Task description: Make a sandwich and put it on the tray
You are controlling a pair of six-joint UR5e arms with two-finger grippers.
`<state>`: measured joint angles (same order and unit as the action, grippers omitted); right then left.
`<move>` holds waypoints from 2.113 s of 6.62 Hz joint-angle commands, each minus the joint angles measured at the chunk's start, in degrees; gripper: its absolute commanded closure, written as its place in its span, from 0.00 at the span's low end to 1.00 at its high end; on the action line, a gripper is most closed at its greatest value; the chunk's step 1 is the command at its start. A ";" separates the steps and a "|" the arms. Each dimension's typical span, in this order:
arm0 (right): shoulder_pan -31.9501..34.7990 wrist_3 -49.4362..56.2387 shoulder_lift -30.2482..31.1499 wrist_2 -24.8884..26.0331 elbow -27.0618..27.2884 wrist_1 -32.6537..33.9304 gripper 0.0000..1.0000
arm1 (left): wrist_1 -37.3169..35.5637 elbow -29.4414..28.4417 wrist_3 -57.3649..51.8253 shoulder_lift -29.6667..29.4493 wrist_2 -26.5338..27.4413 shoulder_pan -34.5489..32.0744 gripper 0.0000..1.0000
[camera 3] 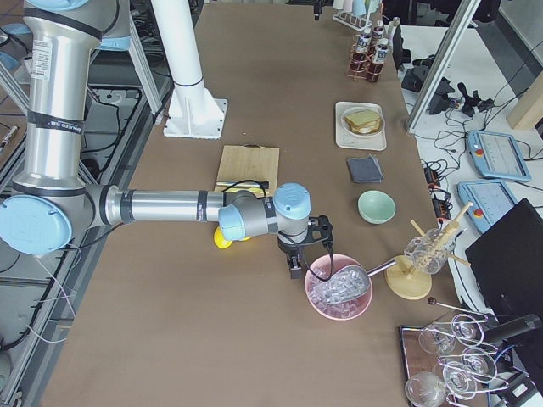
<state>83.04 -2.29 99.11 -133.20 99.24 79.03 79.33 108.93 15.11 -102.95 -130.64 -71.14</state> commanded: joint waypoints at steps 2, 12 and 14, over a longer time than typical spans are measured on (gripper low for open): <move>5.02 8.70 0.55 -0.13 -0.27 5.25 0.00 | -0.32 0.07 -16.26 11.25 -5.90 -9.96 0.03; 5.29 9.58 -0.05 0.66 1.73 8.83 0.00 | -3.57 -8.29 -28.47 17.34 -2.17 -20.27 0.03; 5.11 9.67 -1.64 0.93 2.71 12.72 0.00 | -3.48 -9.95 -28.99 17.96 -1.64 -20.36 0.03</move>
<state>88.21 7.35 97.97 -132.35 101.53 90.36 75.77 100.13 -13.61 -85.47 -132.54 -91.44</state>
